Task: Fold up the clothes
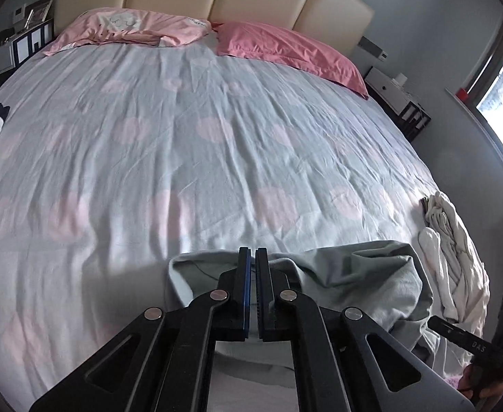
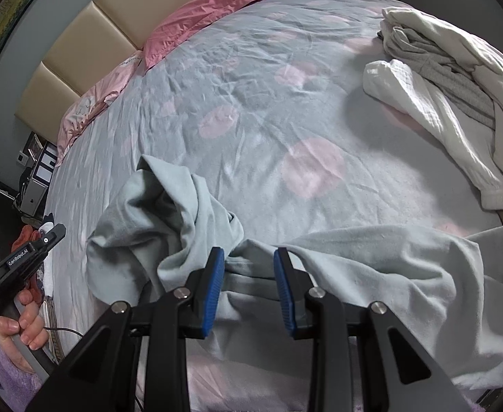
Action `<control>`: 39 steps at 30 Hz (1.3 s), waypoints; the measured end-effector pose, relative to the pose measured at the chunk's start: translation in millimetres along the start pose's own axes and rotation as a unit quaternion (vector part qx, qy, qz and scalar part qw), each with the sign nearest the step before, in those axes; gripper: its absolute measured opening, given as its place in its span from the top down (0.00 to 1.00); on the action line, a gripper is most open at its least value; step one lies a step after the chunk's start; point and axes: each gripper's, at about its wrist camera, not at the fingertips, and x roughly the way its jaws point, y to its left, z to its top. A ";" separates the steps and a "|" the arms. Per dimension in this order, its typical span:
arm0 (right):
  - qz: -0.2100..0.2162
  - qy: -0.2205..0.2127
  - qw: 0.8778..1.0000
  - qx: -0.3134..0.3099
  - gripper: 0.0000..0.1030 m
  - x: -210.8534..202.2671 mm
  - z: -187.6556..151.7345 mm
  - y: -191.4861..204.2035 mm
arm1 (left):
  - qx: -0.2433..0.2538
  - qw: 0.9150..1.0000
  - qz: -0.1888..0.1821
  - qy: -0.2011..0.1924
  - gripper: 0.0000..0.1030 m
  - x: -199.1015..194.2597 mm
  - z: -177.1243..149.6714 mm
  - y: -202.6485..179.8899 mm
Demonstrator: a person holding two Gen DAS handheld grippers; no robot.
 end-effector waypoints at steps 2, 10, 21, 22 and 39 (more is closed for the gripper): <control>0.004 0.003 1.000 0.002 0.71 0.4 -0.6 -0.9 | -0.009 0.999 -0.041 0.029 0.95 3.9 -2.1 3.1; 0.007 0.006 1.000 -0.007 0.71 8.8 -4.6 7.4 | 0.018 0.986 -0.121 0.113 0.50 18.9 -42.3 -37.6; 0.008 0.007 1.000 -0.004 0.71 12.5 -3.1 5.1 | 0.079 0.978 -0.125 0.145 0.30 25.1 -68.1 -71.5; 0.008 0.008 1.000 -0.006 0.71 13.2 -3.4 5.9 | 0.074 0.978 -0.124 0.150 0.30 29.3 -68.9 -71.5; 0.002 -0.011 1.000 0.013 0.71 9.3 0.5 -1.7 | -0.061 0.996 -0.001 -0.072 0.89 -33.3 17.0 29.0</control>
